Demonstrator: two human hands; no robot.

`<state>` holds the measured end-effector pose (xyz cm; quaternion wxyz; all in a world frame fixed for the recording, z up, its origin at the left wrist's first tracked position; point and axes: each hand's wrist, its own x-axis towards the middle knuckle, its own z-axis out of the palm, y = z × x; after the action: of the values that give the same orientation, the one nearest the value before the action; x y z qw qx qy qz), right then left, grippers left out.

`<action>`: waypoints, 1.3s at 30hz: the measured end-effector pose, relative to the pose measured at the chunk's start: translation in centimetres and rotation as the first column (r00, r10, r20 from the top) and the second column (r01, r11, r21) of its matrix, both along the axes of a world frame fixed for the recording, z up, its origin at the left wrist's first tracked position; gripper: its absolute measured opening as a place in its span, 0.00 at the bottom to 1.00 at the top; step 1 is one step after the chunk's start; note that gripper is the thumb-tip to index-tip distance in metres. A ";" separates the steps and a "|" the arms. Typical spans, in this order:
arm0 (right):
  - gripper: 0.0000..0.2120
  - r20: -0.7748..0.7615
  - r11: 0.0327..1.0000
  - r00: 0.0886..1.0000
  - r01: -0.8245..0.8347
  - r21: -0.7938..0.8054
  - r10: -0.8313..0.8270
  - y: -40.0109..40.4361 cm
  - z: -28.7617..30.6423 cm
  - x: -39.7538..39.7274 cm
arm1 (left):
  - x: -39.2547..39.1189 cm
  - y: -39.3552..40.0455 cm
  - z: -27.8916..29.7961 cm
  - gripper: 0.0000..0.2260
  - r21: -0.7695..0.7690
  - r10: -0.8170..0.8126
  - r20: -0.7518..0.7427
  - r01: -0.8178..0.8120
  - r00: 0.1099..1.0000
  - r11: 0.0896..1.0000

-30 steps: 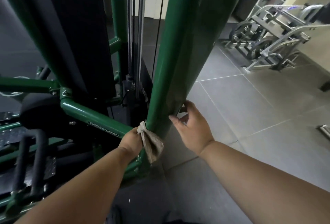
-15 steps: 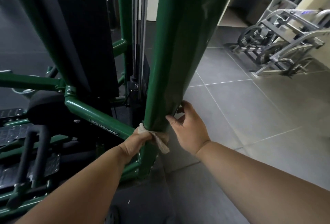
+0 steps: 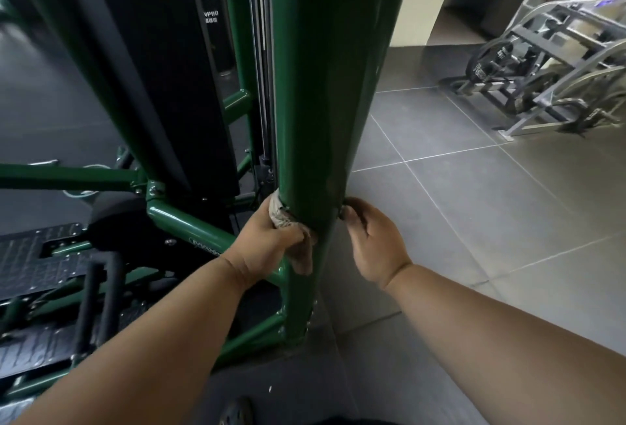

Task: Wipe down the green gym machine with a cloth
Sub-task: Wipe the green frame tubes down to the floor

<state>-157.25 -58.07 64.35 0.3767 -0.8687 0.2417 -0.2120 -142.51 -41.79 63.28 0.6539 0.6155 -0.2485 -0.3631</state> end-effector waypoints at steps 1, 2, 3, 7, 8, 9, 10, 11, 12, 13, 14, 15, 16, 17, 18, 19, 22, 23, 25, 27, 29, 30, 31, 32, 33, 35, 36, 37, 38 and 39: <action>0.20 -0.008 1.000 1.000 0.000 -0.019 0.000 -0.2 0.0 0.2 | 0.0 0.0 0.8 0.26 -0.015 -0.012 -0.008 0.012 1.000 1.000; 0.22 -0.016 1.000 1.000 -0.006 -0.029 0.006 -0.4 0.1 0.3 | -0.2 0.0 1.2 0.25 -0.021 -0.025 -0.023 0.024 0.999 0.999; 0.23 -0.017 0.999 1.000 -0.011 -0.038 0.011 -0.5 0.0 0.4 | -0.4 0.0 0.9 0.24 -0.010 -0.040 -0.041 0.040 0.998 0.999; 0.23 0.000 0.999 1.000 -0.011 -0.053 0.011 -0.6 -0.2 0.5 | -1.9 -0.8 -1.2 0.18 0.086 -0.028 -0.129 0.039 0.991 0.996; 0.22 0.002 0.999 1.000 -0.014 -0.051 0.014 -0.5 -0.3 0.4 | -2.2 -0.9 -1.9 0.18 0.097 -0.019 -0.148 0.034 0.989 0.995; 0.22 0.003 0.999 1.000 -0.015 -0.051 0.016 -0.6 -0.4 0.3 | -2.3 -1.1 -2.5 0.19 0.100 -0.026 -0.158 0.042 0.987 0.994; 0.23 0.006 0.998 1.000 -0.016 -0.053 0.016 -0.5 -0.3 0.3 | -2.2 -1.2 -3.0 0.23 0.115 -0.036 -0.158 0.055 0.987 0.992; 0.25 0.011 0.998 1.000 -0.013 -0.055 0.014 -0.4 -0.4 0.2 | -2.1 -1.3 -3.7 0.27 0.136 -0.057 -0.147 0.078 0.987 0.988; 0.26 0.018 0.998 1.000 -0.011 -0.055 0.012 -0.3 -0.2 0.2 | -2.1 -1.2 -4.0 0.31 0.161 -0.053 -0.139 0.075 0.989 0.984; 0.27 0.023 0.998 1.000 -0.011 -0.056 0.012 -0.2 -0.1 0.2 | -2.0 -1.0 -4.2 0.33 0.179 -0.028 -0.127 0.051 0.992 0.983; 0.28 0.020 0.999 1.000 -0.009 -0.053 0.010 -0.1 0.0 0.2 | -1.9 -0.8 -4.1 0.34 0.195 0.001 -0.110 0.020 0.994 0.981; 0.28 0.017 0.999 1.000 -0.005 -0.050 0.006 -0.1 0.2 0.3 | -1.8 -0.7 -3.9 0.32 0.196 0.029 -0.083 -0.012 0.996 0.981; 0.28 0.016 0.999 1.000 -0.002 -0.044 0.002 0.0 0.4 0.3 | -1.7 -0.5 -3.5 0.31 0.184 0.044 -0.055 -0.033 0.998 0.982; 0.28 0.023 0.999 1.000 -0.001 -0.040 0.002 0.0 0.6 0.3 | -1.4 -0.5 -2.7 0.30 0.161 0.051 -0.028 -0.046 0.998 0.986; 0.28 0.035 0.999 0.999 0.001 -0.034 0.001 0.1 1.0 0.4 | -1.2 -0.6 -1.5 0.31 0.134 0.060 -0.004 -0.059 0.998 0.989; 0.29 0.045 1.000 0.999 0.005 -0.024 -0.004 0.2 1.3 0.5 | -1.0 -0.7 0.0 0.33 0.105 0.071 0.016 -0.073 0.997 0.992; 0.25 0.043 0.999 0.999 0.019 0.043 -0.021 0.4 2.9 0.5 | -0.5 -1.0 6.1 0.31 -0.003 0.092 0.084 -0.092 0.992 0.996; 0.25 0.051 0.998 0.998 0.024 0.054 -0.026 0.4 3.4 0.5 | -0.4 -1.1 8.4 0.28 -0.042 0.090 0.103 -0.086 0.991 0.995; 0.27 0.103 0.999 0.994 0.024 0.026 -0.027 0.3 4.4 0.6 | -0.2 -1.2 12.2 0.25 -0.105 0.090 0.146 -0.075 0.985 0.992; 0.27 0.150 1.000 0.989 0.011 0.005 -0.012 0.4 5.4 0.9 | -0.3 -1.2 14.6 0.23 -0.170 0.094 0.181 -0.063 0.979 0.983; 0.28 0.194 1.000 0.981 0.001 0.011 -0.003 0.5 6.2 1.4 | -0.6 -1.3 15.1 0.21 -0.211 0.099 0.201 -0.056 0.975 0.976; 0.28 0.208 1.000 0.978 0.005 0.020 -0.009 0.6 6.6 1.5 | -0.7 -1.3 14.6 0.20 -0.209 0.109 0.198 -0.066 0.974 0.976; 0.28 0.215 0.999 0.976 0.012 0.037 -0.019 0.5 6.8 1.6 | -1.1 -1.4 13.7 0.19 -0.204 0.117 0.181 -0.079 0.976 0.976; 0.27 0.217 0.998 0.976 0.016 0.067 -0.030 0.6 7.1 1.6 | -1.2 -1.3 12.5 0.19 -0.188 0.133 0.161 -0.102 0.978 0.977; 0.26 0.215 0.996 0.976 0.016 0.093 -0.036 0.6 7.1 1.5 | -1.4 -1.4 11.3 0.20 -0.173 0.147 0.144 -0.122 0.979 0.977; 0.24 0.224 0.995 0.974 0.015 0.101 -0.037 0.4 7.0 1.4 | -1.5 -1.5 8.9 0.23 -0.109 0.173 0.118 -0.160 0.978 0.981; 0.24 0.234 0.995 0.972 0.016 0.095 -0.038 0.4 6.9 1.3 | -1.4 -1.5 8.0 0.23 -0.085 0.176 0.106 -0.168 0.979 0.982; 0.24 0.241 0.996 0.970 0.021 0.086 -0.041 0.4 6.8 1.2 | -1.5 -1.4 7.3 0.23 -0.071 0.174 0.100 -0.167 0.980 0.983; 0.24 0.243 0.997 0.969 0.025 0.078 -0.043 0.4 6.7 1.2 | -1.6 -1.4 6.8 0.24 -0.053 0.168 0.097 -0.163 0.981 0.985; 0.23 0.240 0.997 0.970 0.030 0.069 -0.046 0.4 6.7 1.2 | -1.7 -1.3 6.6 0.25 -0.039 0.163 0.098 -0.160 0.982 0.986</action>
<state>-156.09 -57.64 71.04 0.4273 -0.8191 0.2173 -0.3151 -144.23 -43.08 69.87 0.6772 0.6411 -0.2361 -0.2732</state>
